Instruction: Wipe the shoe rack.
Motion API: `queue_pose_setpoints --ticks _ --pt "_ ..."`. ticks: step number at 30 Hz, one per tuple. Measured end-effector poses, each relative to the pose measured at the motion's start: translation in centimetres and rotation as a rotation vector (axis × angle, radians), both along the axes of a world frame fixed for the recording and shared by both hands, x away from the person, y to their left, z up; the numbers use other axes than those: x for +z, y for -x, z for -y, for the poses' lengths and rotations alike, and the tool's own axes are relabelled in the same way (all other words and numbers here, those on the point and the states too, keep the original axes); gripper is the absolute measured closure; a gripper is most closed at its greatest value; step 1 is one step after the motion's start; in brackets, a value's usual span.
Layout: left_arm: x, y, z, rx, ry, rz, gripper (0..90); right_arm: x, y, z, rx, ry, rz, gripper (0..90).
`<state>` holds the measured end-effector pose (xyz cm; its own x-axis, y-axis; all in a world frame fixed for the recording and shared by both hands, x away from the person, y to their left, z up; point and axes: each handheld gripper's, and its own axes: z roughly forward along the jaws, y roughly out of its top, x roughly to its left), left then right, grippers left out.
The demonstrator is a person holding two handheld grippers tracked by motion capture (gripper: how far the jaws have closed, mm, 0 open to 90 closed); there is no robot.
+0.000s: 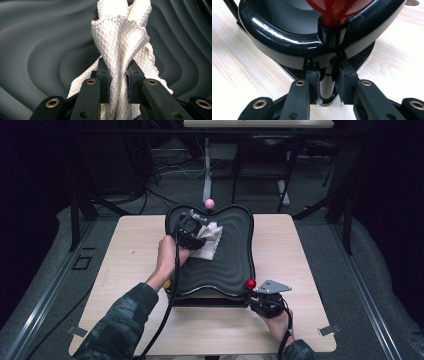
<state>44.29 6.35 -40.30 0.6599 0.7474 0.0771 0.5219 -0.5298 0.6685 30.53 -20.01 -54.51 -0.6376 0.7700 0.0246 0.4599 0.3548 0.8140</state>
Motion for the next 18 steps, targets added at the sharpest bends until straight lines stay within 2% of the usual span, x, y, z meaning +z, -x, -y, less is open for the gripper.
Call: queue_pose_setpoints --ticks 3,7,10,18 --pt "0.4 -0.7 -0.1 0.016 0.001 0.013 76.5 -0.1 0.0 0.0 0.005 -0.008 0.007 74.1" --pt "0.8 -1.6 -0.2 0.037 0.024 0.018 76.4 -0.1 0.0 0.0 0.005 -0.008 0.007 74.3" --pt "1.1 -2.0 -0.1 0.054 0.023 0.033 76.3 -0.1 -0.1 0.0 0.006 -0.008 0.007 74.3" --pt "1.4 -2.9 0.1 0.080 0.053 0.043 76.3 -0.2 -0.2 0.1 0.014 -0.020 0.004 74.2"
